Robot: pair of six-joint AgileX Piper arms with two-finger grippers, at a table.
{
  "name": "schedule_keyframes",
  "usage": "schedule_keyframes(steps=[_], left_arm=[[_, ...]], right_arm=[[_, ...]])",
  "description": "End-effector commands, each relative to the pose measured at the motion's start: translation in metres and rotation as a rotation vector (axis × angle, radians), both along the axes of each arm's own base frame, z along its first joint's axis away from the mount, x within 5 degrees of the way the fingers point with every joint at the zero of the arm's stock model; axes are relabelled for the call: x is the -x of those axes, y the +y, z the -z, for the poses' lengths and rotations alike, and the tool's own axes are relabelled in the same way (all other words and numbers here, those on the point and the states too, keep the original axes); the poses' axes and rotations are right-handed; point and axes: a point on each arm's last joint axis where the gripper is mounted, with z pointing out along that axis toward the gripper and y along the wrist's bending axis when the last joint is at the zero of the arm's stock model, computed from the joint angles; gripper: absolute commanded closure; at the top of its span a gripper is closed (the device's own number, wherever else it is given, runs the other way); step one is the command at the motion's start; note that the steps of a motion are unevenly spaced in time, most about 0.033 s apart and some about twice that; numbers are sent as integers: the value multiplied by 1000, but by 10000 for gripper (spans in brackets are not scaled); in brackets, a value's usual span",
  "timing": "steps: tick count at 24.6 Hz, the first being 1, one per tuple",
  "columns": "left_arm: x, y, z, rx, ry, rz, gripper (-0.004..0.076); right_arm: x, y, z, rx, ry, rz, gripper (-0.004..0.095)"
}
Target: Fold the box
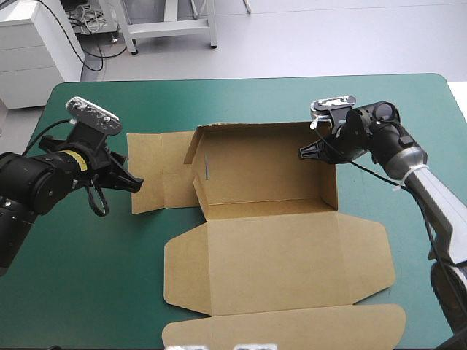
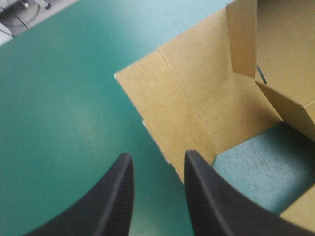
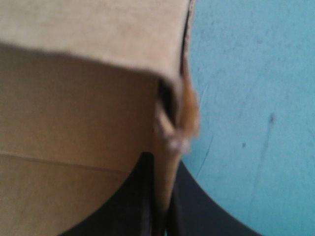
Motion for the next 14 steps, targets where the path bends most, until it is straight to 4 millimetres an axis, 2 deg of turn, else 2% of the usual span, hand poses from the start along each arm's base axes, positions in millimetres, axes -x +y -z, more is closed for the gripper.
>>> schedule_keyframes(steps=[1, 6, 9, 12, 13, 14], left_arm=[[11, 10, -7, 105, -35, -21, 483], [41, 17, 13, 146, -47, -1, 483], [71, 23, 29, 209, -103, 14, 483], [127, 39, 59, 268, -188, 29, 485], [140, 42, 64, 277, -217, 32, 498], [160, 49, 76, 273, -276, 48, 559]], right_arm=[[-7, 1, 24, 45, 95, -36, 930], [-18, 4, 47, 66, 139, -55, 930], [-22, 5, 52, 63, 129, -56, 930], [-27, 7, 52, 51, 78, -58, 930], [-27, 7, 51, 51, 73, -58, 930], [-29, 7, 51, 50, 56, -60, 930]])
